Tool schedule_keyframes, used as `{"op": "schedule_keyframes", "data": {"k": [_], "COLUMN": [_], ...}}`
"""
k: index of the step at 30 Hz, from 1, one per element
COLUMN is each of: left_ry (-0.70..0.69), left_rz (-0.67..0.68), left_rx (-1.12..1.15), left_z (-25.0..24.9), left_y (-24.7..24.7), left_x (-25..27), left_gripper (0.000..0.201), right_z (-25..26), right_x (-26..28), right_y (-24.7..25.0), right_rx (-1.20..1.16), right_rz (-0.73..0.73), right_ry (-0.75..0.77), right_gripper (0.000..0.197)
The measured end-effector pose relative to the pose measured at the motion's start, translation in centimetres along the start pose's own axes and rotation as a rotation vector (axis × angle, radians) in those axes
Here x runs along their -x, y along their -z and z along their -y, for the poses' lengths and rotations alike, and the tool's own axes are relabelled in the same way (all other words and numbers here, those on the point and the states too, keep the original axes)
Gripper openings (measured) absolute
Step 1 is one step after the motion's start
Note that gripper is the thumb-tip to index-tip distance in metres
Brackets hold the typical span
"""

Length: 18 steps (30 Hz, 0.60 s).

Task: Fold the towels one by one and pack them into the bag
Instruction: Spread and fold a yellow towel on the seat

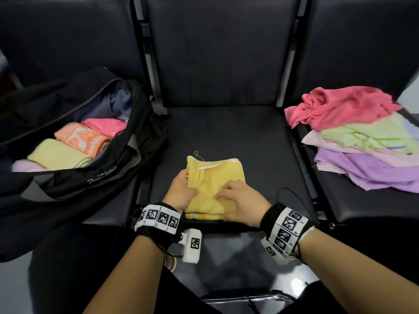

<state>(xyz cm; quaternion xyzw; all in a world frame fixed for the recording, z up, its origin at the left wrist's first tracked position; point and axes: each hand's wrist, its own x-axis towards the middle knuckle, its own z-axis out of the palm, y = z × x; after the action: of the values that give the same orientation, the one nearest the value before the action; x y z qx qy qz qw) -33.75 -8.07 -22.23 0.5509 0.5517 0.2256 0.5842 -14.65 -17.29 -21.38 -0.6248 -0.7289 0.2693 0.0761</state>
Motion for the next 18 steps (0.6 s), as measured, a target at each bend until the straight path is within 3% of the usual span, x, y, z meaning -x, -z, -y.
{"op": "schedule_keyframes", "data": {"k": [3,8,12,18], "left_ry": [-0.01,-0.051,-0.051,-0.058], "left_rz": [-0.018,-0.004,-0.069,-0.129], "left_rx": [0.041,0.006,-0.094,-0.126], "left_z": [0.4,0.3,0.7,1.4], "left_y": [-0.3,-0.9,-1.2,-0.3], "left_x": [0.3,0.4,0.3,0.0], "left_gripper": [0.052,0.052,0.044,0.042], "right_z": [0.1,-0.5,-0.3,-0.4], "right_x": [0.3,1.8,1.8,2.0], "right_y": [0.0,0.8,-0.3,-1.3], "right_rx": [0.126,0.14,0.208,0.159], "right_rz": [-0.008,-0.217,-0.006,-0.098], "right_ry": [0.01,0.105,0.041,0.097], "right_gripper": [0.04,0.032,0.037,0.035]}}
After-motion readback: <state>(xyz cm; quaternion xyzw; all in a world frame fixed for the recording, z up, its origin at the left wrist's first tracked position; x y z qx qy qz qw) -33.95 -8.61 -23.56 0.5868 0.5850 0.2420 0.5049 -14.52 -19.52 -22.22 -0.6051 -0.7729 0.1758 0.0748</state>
